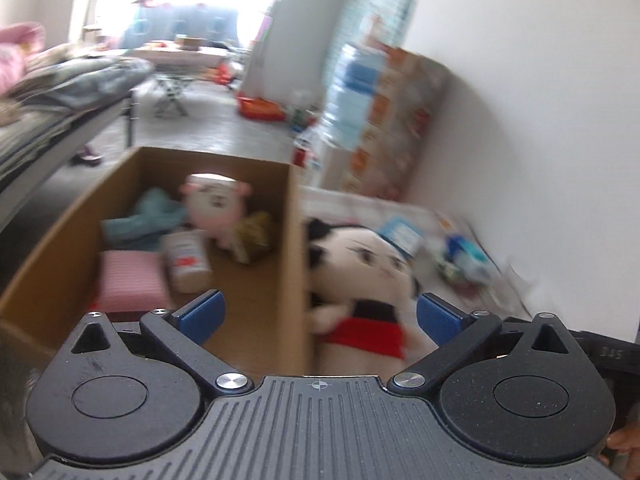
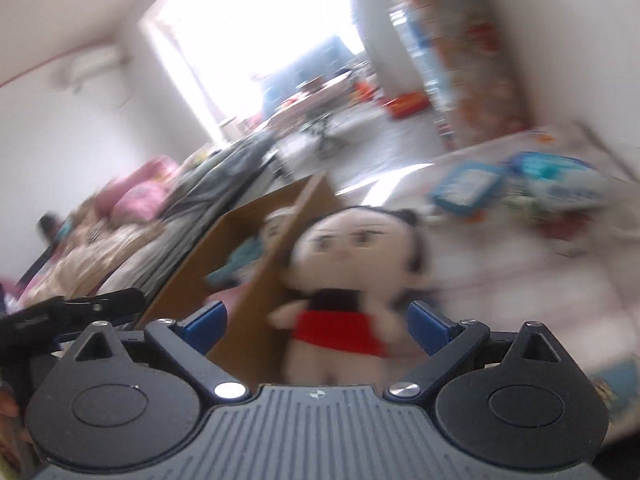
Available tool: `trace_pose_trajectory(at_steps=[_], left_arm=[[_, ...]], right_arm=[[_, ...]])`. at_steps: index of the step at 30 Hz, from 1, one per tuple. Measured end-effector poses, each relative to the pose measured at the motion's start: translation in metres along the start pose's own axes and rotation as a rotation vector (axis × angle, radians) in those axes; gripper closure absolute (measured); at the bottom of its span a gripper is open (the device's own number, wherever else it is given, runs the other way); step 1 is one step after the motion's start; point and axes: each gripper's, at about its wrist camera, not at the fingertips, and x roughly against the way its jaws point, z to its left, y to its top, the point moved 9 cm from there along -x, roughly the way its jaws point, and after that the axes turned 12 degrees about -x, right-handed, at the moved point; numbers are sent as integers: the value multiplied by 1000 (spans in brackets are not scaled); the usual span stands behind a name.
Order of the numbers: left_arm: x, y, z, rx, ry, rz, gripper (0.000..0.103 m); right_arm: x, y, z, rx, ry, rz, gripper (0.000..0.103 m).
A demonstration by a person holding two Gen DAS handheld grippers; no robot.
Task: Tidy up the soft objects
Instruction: 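Move both tools back to the items on the mattress, then grasp the blue bandage box with the left tool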
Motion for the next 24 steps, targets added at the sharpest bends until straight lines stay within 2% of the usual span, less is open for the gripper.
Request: trace_pose_trajectory(at_steps=[5, 12, 18, 24], left_arm=[[-28, 4, -54, -87, -96, 55, 0], [-72, 24, -123, -158, -193, 103, 0], [-129, 60, -148, -225, -188, 153, 0], [-213, 82, -152, -421, -114, 301, 1]], right_arm=[[18, 5, -59, -74, -99, -114, 4], [30, 17, -109, -123, -113, -191, 4], [22, 33, -129, -123, -95, -223, 4], [7, 48, -134, -101, -54, -233, 4]])
